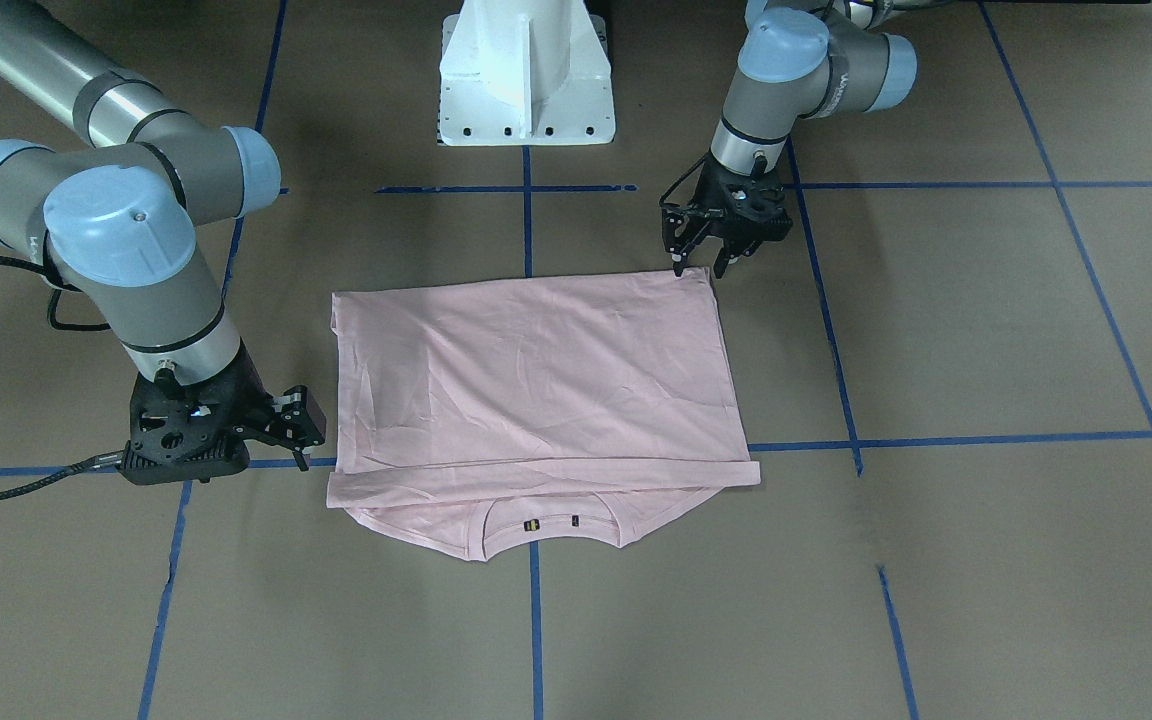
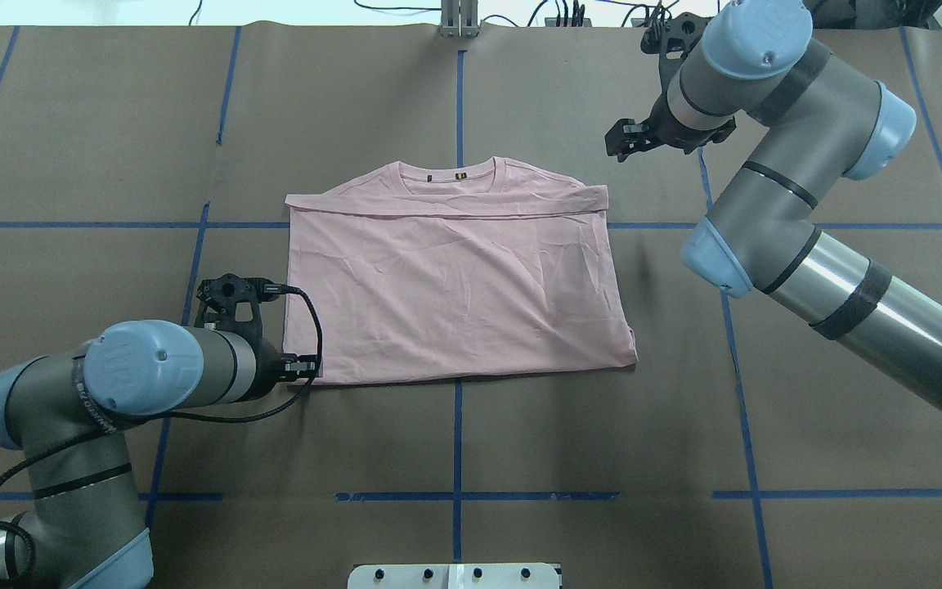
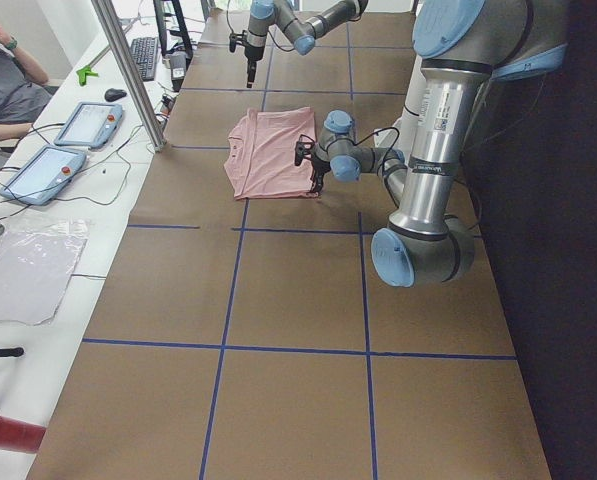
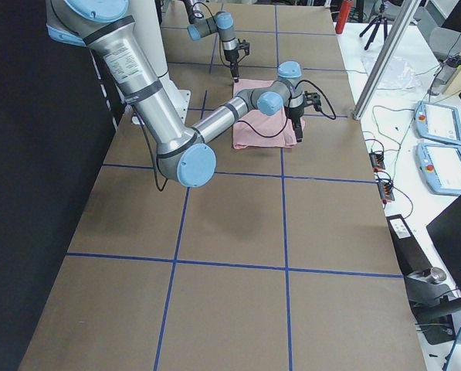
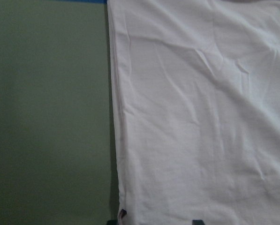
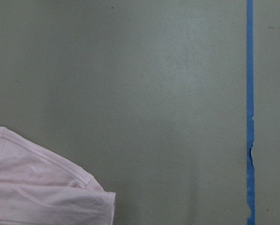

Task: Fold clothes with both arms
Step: 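Grasp the side edge of the folded shirt with the left gripper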

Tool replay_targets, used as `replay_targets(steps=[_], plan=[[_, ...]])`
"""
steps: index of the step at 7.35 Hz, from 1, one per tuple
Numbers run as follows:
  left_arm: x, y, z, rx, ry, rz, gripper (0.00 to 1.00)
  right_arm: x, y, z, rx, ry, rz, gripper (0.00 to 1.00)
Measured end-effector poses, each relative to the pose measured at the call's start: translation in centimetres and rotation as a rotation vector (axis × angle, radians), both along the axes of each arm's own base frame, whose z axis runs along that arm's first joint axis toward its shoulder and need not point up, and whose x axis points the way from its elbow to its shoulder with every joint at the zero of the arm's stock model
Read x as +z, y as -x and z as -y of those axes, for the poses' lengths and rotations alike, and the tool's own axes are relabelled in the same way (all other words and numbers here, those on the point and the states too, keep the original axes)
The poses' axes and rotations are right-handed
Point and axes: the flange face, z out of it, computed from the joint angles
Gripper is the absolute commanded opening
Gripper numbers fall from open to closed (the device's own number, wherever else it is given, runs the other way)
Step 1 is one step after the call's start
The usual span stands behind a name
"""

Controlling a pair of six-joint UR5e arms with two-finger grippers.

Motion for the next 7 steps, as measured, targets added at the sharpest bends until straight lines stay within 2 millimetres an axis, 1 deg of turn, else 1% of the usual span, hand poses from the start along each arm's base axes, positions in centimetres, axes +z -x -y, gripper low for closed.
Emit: replay_targets(steps=[1,2,3,5,6,7], plan=[[0.33,-0.49,-0.29,0.006,0.003,0.007,0.35,0.00,-0.03,0.02,0.001,0.000,0.000,1.00],[0.49,-0.83,-0.47,0.010,0.005,0.010,0.13,0.04,-0.05,0.02,0.001,0.000,0.000,1.00],[0.51,-1.07,-0.66,0.015,0.006,0.011,0.00,0.11,-0.07,0.02,0.001,0.001,-0.001,1.00],[0.51,-1.24,-0.87,0.021,0.003,0.013,0.00,0.19,-0.09,0.01,0.001,0.002,-0.002,1.00],[0.56,-1.06,-0.76,0.026,-0.007,0.016,0.00,0.22,-0.09,0.00,0.001,0.002,-0.002,1.00],[0.76,-0.47,-0.25,0.033,-0.031,0.026,0.00,0.22,-0.10,0.01,0.001,0.002,-0.002,1.00]])
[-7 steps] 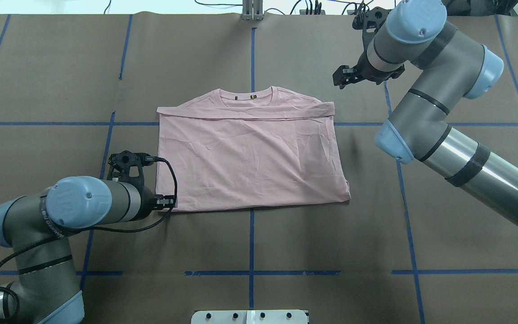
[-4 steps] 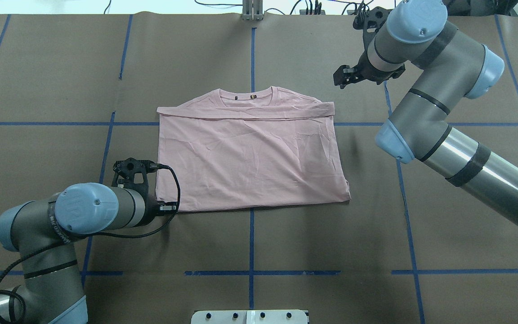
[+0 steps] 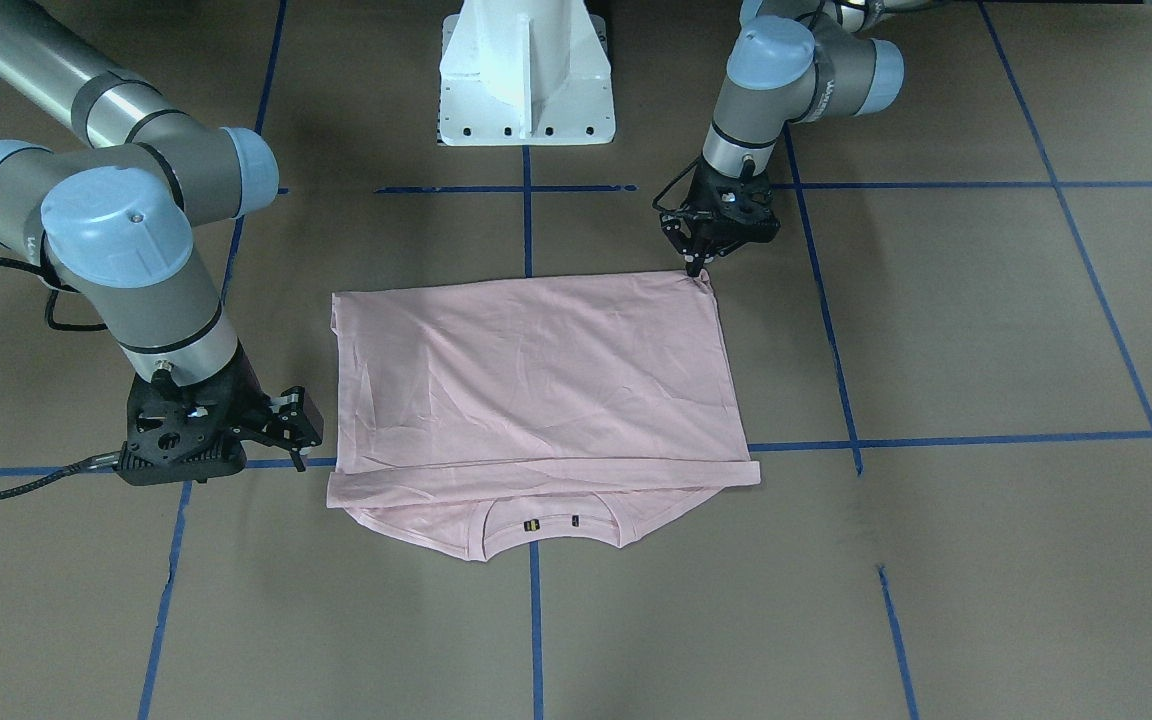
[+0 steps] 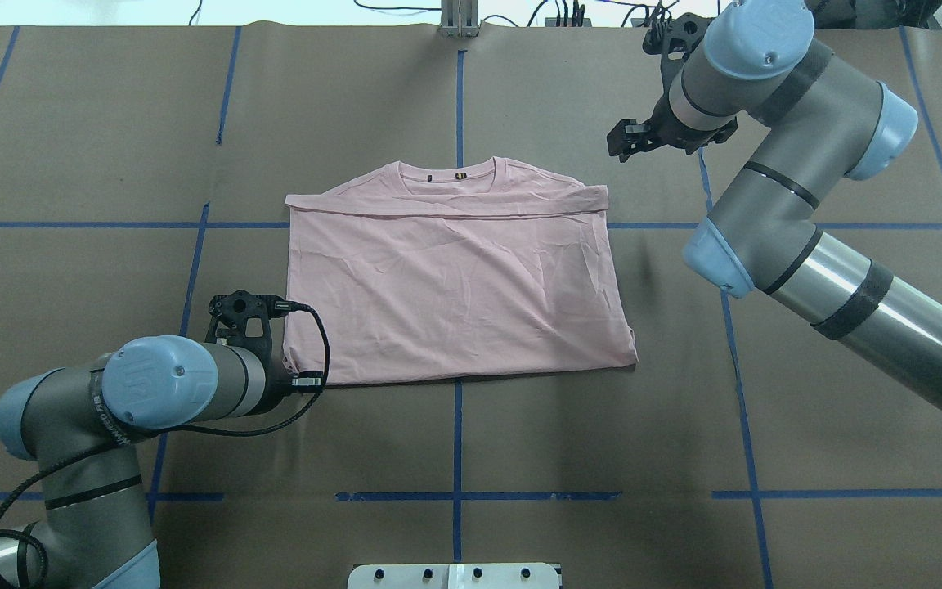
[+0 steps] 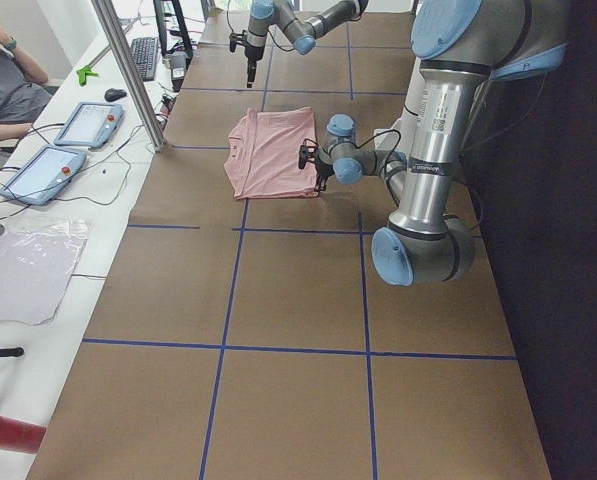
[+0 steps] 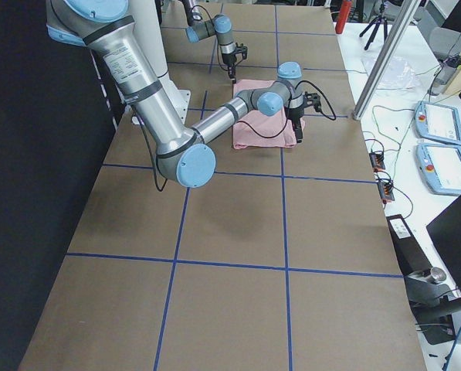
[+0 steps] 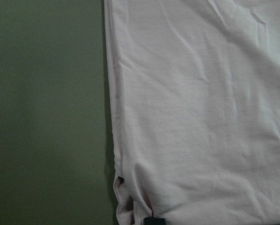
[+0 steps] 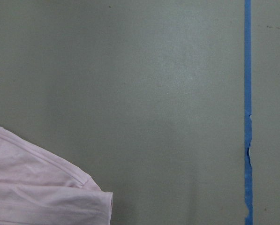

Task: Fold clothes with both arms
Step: 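Grasp the side edge of the folded shirt with the left gripper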

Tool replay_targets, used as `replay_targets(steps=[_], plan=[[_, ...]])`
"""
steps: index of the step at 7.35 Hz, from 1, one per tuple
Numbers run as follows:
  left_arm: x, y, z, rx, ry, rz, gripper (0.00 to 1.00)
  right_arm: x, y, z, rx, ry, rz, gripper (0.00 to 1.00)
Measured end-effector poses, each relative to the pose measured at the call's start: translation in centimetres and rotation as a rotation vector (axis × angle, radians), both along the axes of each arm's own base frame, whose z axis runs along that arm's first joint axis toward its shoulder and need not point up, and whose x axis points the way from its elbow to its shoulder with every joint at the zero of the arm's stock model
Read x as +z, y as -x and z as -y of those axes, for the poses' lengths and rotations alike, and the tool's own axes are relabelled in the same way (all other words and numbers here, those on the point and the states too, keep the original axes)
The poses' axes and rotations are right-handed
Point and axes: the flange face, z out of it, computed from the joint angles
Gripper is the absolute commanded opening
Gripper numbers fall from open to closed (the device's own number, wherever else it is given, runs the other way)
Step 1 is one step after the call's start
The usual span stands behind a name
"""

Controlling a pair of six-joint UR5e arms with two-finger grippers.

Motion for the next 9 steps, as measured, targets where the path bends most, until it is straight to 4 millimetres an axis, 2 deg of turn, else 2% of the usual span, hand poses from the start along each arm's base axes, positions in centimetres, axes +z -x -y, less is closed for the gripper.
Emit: replay_targets(steps=[1,2,4,9], plan=[[0.6,1.0,1.1,0.007,-0.034,0.020,0.44,0.0,0.0,0.0,0.000,0.000,0.000,1.00],[1.0,2.1,2.2,0.013,-0.068,0.039,0.61,0.1,0.0,0.0,0.002,0.001,-0.001,1.00],[0.8,3.1,3.1,0.026,-0.109,0.049,0.66,0.1,0.0,0.0,0.006,0.005,0.001,1.00],[0.9,1.8,2.7,0.035,-0.091,0.045,0.60,0.3,0.0,-0.1,0.008,0.007,-0.002,1.00]])
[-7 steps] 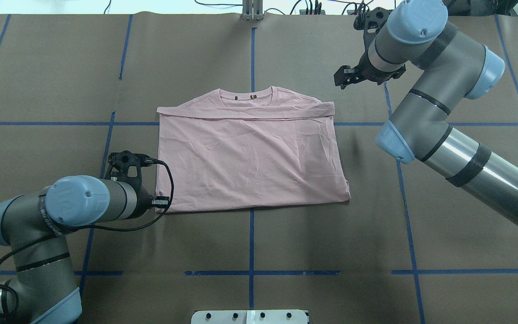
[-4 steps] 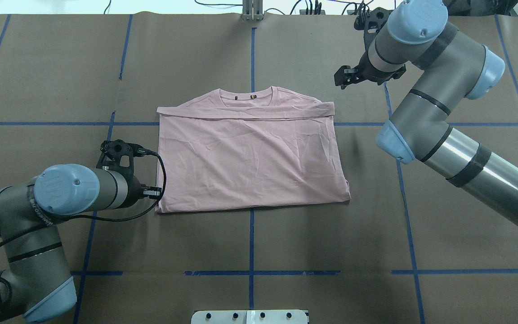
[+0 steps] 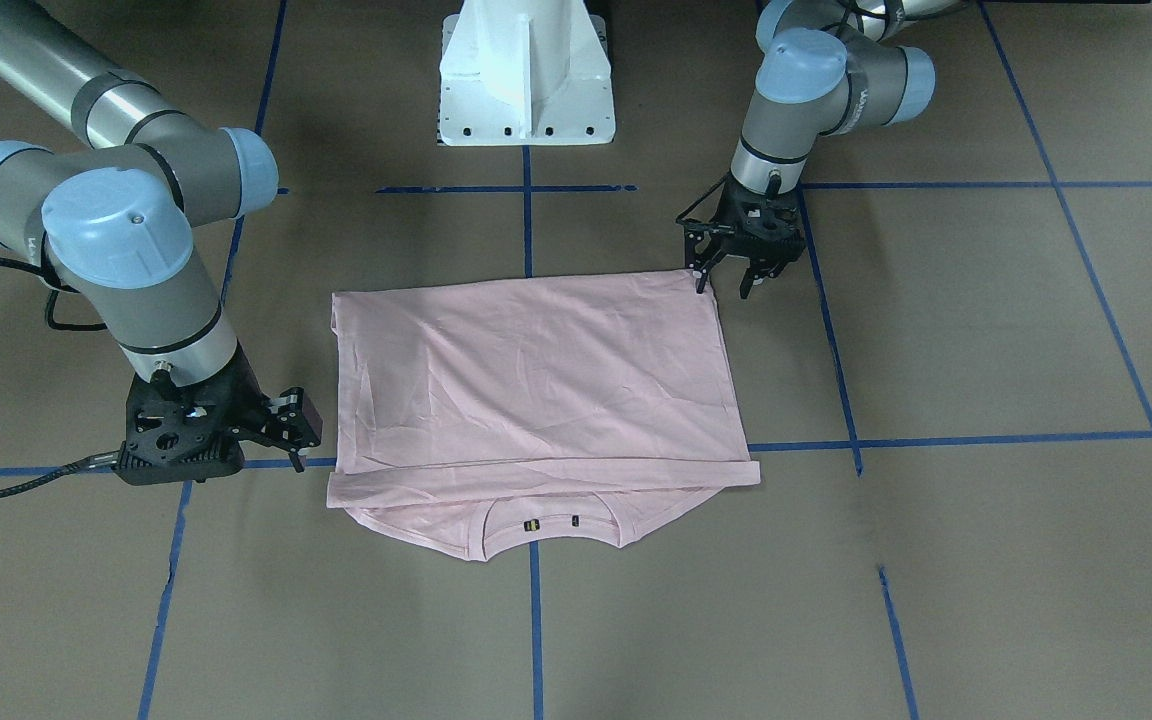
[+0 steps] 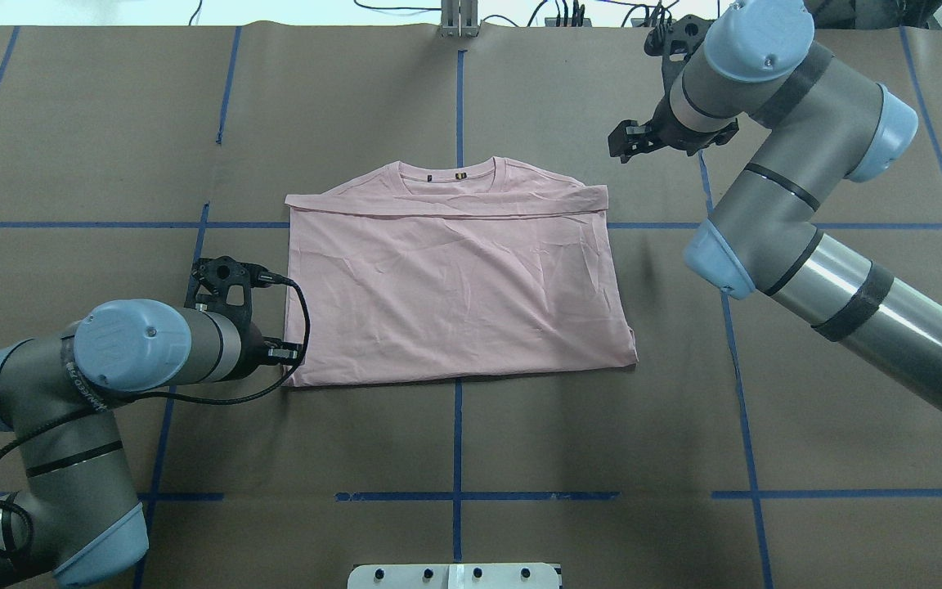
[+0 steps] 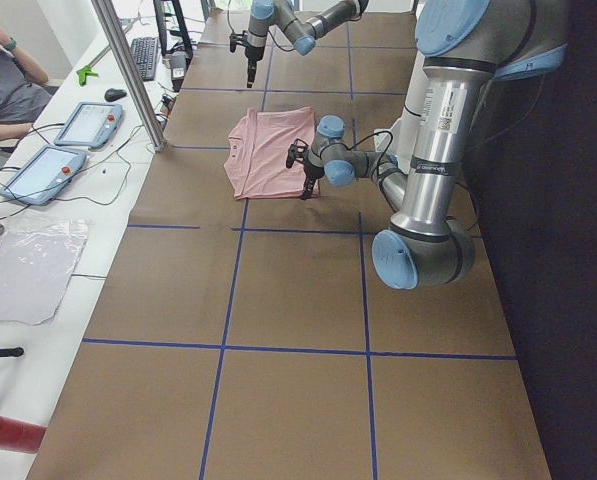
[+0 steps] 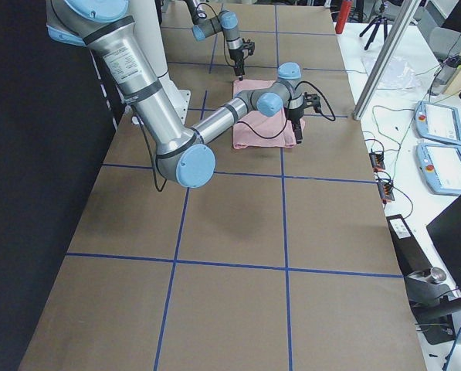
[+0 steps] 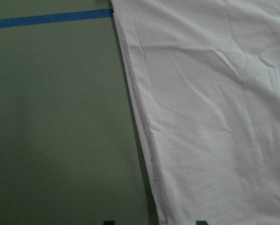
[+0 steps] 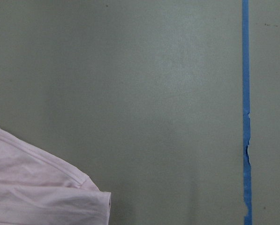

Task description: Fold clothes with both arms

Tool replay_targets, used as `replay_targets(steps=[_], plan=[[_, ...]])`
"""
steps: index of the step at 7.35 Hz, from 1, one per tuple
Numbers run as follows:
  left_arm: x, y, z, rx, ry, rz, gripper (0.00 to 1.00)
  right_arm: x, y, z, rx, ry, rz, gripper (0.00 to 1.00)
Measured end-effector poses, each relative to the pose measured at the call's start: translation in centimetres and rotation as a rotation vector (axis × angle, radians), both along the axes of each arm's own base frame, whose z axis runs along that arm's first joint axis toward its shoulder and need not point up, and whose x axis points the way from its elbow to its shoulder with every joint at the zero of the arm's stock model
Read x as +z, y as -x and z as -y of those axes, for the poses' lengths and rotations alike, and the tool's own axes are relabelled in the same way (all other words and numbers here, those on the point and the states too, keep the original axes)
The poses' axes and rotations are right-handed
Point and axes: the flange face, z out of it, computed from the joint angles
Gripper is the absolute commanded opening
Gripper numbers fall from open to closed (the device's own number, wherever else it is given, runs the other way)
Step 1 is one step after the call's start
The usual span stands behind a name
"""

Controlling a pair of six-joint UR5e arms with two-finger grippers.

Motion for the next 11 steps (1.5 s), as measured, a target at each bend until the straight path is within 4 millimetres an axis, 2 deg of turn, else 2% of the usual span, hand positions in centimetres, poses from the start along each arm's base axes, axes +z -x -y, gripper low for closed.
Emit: replay_targets(steps=[2,5,7,11], plan=[[-0.3,-0.8,-0.7,0.015,-0.001,-0.004,0.58,0.1,-0.1,0.0,0.001,0.002,-0.002,1.00],[-0.4,-1.4,-1.4,0.031,-0.001,-0.007,0.37,0.5,-0.2,0.0,0.001,0.003,-0.005,1.00],[-0.5,-1.9,-2.1,0.044,-0.002,-0.009,0.00,0.6,-0.2,0.0,0.001,0.002,-0.007,1.00],[-0.4,-1.5,-2.3,0.067,-0.026,-0.002,0.00,0.6,-0.2,0.0,0.000,0.003,-0.008,1.00]])
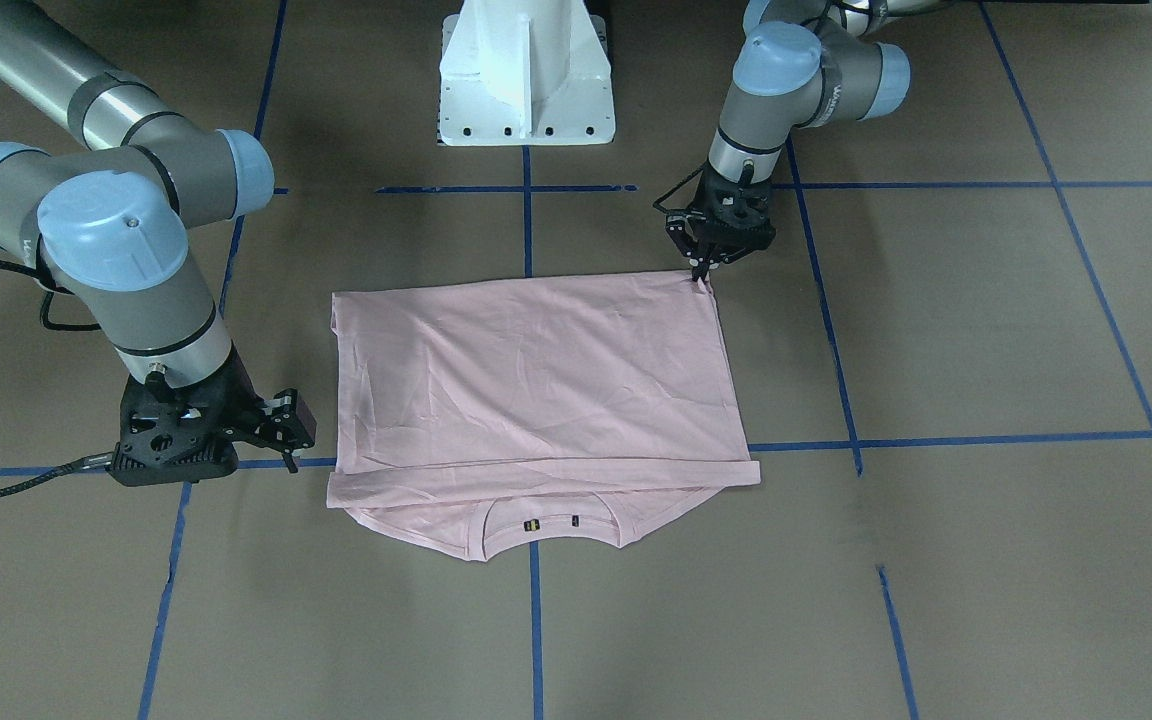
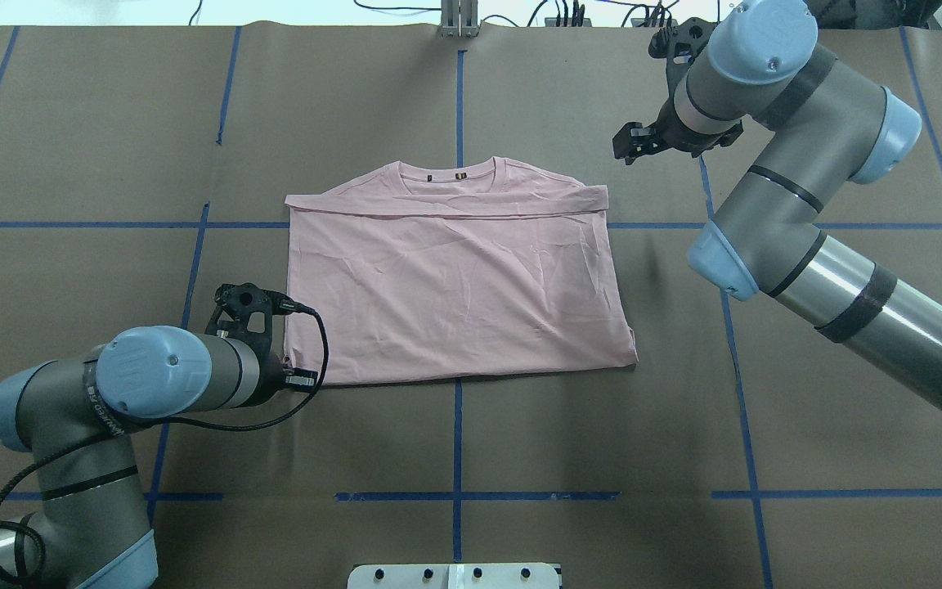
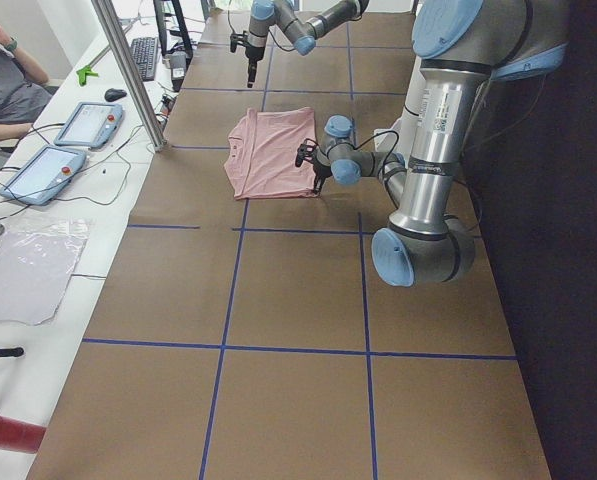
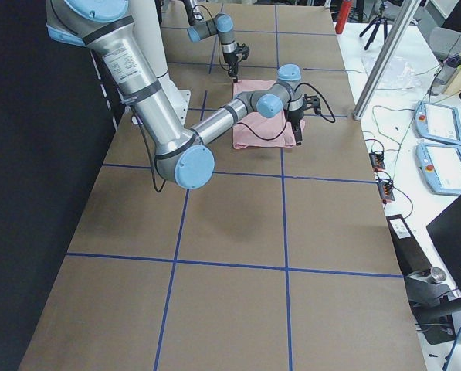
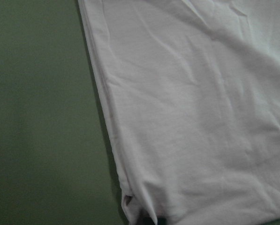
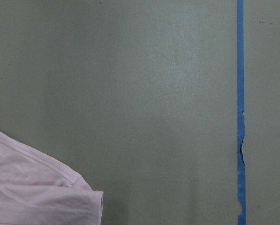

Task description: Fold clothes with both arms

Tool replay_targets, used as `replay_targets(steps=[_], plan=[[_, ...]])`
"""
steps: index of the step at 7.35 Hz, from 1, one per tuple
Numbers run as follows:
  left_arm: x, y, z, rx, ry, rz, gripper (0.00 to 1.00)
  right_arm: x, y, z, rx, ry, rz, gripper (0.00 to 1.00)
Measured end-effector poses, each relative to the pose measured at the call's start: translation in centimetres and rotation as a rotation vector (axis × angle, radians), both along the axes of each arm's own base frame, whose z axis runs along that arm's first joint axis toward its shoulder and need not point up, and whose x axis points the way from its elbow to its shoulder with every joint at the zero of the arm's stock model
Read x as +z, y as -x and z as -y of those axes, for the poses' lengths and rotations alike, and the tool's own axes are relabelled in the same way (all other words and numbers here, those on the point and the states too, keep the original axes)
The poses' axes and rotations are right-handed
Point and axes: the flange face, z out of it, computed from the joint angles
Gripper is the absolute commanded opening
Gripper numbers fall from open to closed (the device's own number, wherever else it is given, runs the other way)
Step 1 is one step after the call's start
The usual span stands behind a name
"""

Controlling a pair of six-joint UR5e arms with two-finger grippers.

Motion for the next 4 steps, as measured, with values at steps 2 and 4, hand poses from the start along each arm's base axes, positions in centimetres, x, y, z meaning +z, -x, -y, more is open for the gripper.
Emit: replay_targets(steps=[2,4], plan=[[1.1,2.3,3.5,0.004,-0.087,0.053,0.00,0.1,0.1,0.0,0.003,0.004,-0.001,1.00],[4.2,6.3,11.6,-0.043,-0.159,0.157,0.00,0.2,0.1,0.0,0.005,0.006,0.000,1.00]])
